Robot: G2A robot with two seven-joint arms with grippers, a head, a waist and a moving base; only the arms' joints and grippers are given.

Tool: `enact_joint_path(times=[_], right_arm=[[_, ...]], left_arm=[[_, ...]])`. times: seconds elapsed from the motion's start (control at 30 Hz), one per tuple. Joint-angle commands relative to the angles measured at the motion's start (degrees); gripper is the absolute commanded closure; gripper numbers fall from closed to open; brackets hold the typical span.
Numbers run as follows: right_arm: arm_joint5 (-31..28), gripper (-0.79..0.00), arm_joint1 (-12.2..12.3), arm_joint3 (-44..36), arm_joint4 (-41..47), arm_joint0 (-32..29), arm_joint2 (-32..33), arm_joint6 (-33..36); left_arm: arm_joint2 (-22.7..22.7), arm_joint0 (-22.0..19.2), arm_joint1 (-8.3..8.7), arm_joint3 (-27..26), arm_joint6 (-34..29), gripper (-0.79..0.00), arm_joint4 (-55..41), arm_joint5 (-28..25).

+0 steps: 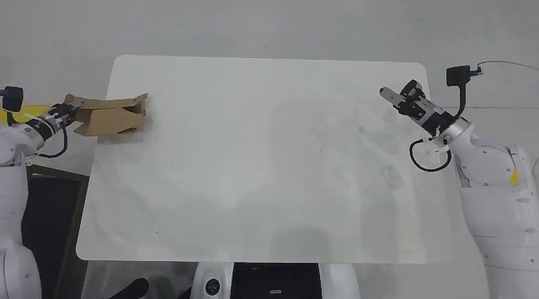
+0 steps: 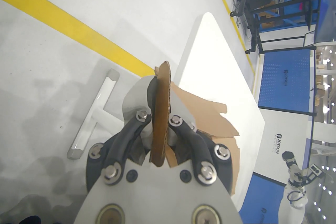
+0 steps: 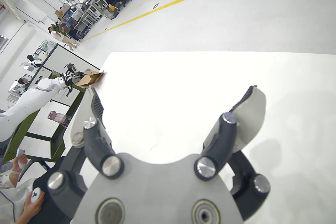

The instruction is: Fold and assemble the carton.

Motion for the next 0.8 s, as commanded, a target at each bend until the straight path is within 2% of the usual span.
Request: enact_joint_path(times=[0.0, 0.23, 0.43, 0.6, 0.77], right_arm=[[0.00, -0.785, 0.00, 0.00, 0.00, 0.00, 0.00, 0.00], [0.00, -0.785, 0.00, 0.00, 0.00, 0.00, 0.00, 0.00], [0.00, -0.785, 0.00, 0.00, 0.00, 0.00, 0.00, 0.00], [0.00, -0.785, 0.00, 0.00, 0.00, 0.00, 0.00, 0.00], [0.00, -0.785, 0.00, 0.00, 0.00, 0.00, 0.00, 0.00]], left_arm=[[-0.25, -0.07, 0.00, -0.84, -0.94, 0.000, -1.91, -0.77], [-1.49, 0.52, 0.19, -6.90, -2.57, 0.000, -7.90, -3.45], [-1.43, 0.69, 0.01, -13.37, -3.73, 0.000, -13.22, -2.30], [0.49, -0.12, -0.51, -18.09, -3.65, 0.000, -16.16, -1.40], [4.18, -2.23, -1.43, -20.54, -3.15, 0.000, -18.25, -0.78]])
